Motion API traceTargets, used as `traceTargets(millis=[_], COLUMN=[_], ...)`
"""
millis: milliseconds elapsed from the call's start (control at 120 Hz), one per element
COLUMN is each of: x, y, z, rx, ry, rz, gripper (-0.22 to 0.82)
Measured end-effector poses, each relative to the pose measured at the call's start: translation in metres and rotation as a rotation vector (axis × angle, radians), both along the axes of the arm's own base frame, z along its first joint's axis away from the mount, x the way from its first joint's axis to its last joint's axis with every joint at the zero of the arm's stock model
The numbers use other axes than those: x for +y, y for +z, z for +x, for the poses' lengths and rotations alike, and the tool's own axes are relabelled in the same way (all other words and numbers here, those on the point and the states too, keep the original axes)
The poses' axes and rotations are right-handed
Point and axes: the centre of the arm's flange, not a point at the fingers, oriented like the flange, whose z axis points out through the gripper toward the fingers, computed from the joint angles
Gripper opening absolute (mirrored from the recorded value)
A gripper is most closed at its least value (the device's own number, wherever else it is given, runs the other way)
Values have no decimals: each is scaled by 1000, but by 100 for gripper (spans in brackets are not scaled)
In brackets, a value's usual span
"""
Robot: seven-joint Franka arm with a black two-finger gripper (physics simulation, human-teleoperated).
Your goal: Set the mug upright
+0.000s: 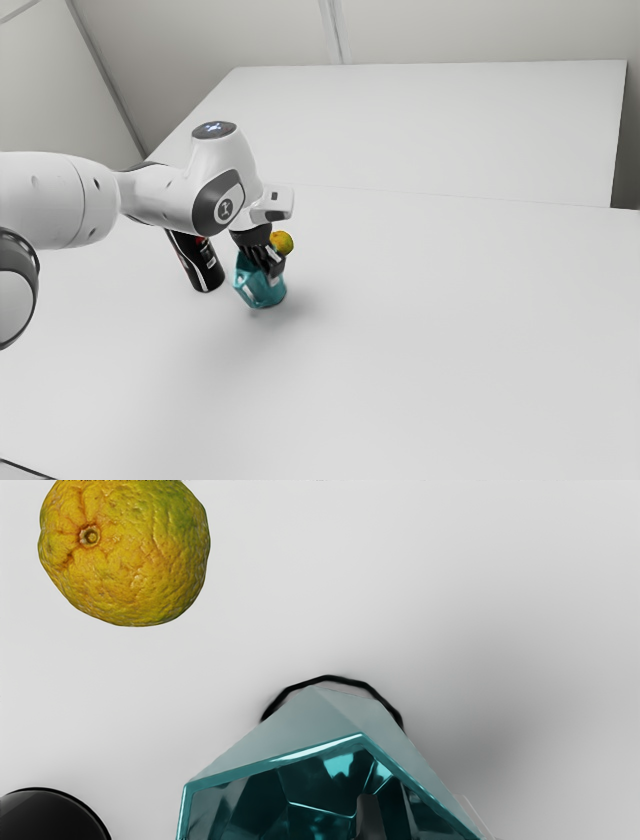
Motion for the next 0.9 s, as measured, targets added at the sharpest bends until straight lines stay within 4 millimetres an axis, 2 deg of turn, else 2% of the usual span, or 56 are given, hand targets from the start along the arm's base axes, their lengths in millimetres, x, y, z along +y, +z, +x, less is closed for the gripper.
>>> traceTargets(millis=[175, 342, 608, 708, 783, 850, 900], x=[1, 0, -3, -8, -13, -17, -14], y=[7, 31, 103, 146, 178, 195, 203], z=[0, -1, -8, 6, 27, 46, 50], rx=[-13, -51, -138, -175, -176, -140, -101], ry=[1, 0, -7, -7, 1, 17, 38], rz=[-4, -14, -38, -48, -52, -51, -54], gripper=[23, 31, 40, 48, 52, 54, 55])
